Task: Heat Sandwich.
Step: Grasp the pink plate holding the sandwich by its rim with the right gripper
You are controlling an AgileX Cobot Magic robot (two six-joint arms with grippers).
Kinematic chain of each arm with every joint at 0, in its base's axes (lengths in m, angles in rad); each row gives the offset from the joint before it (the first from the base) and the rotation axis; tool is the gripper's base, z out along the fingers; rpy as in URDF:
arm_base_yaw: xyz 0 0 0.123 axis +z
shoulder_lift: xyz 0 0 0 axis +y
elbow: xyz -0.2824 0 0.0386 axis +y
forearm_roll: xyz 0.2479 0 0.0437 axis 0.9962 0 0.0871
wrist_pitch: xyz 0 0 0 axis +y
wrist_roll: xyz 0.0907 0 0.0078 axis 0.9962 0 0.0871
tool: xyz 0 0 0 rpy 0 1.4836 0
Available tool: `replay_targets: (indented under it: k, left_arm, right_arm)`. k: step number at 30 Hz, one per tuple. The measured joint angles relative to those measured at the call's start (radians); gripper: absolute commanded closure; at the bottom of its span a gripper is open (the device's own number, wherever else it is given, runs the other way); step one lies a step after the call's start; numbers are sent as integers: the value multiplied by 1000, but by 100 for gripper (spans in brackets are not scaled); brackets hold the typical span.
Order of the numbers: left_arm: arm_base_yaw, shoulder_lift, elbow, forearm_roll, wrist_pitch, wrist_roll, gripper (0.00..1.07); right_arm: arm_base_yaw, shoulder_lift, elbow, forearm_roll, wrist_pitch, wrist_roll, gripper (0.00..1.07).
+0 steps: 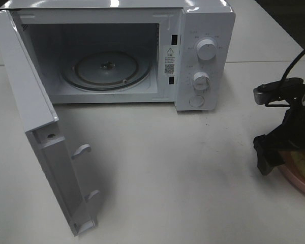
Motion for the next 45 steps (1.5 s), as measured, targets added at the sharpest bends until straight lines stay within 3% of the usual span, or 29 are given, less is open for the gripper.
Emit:
replay_targets:
  k: [21, 26, 29, 30, 31, 33, 34, 35, 36, 45]
  left_arm:
    - [0, 0, 0, 0, 0, 0, 5]
    - [0, 0, 0, 0, 0, 0, 5]
    - [0, 0, 0, 0, 0, 0, 5]
    - [0, 0, 0, 0, 0, 0, 5]
    - [0, 0, 0, 0, 0, 0, 5]
    - [0, 0, 0, 0, 0, 0, 5]
    - [0, 0, 0, 0, 0, 0, 5]
    - [0, 0, 0, 0, 0, 0, 5]
    - [0, 0, 0, 0, 0, 0, 5]
    - [0, 0, 0, 0, 0, 0, 5]
  right_arm:
    - [0, 145, 0, -8, -118, 4, 14]
    - [0, 145, 0, -8, -117, 4, 29]
    - [0, 145, 0, -8, -111, 8, 54]
    - [0, 145, 0, -8, -111, 8, 54]
    - [0, 145, 0, -19, -109, 22, 71]
    - [0, 145, 0, -38, -109, 49, 89]
    - [0, 145, 0, -49, -108, 61, 95]
    - [0, 145, 0, -49, -108, 61, 95]
    - [-1, 145, 0, -69, -107, 77, 107]
    - [-3, 145, -2, -79, -101, 108, 107]
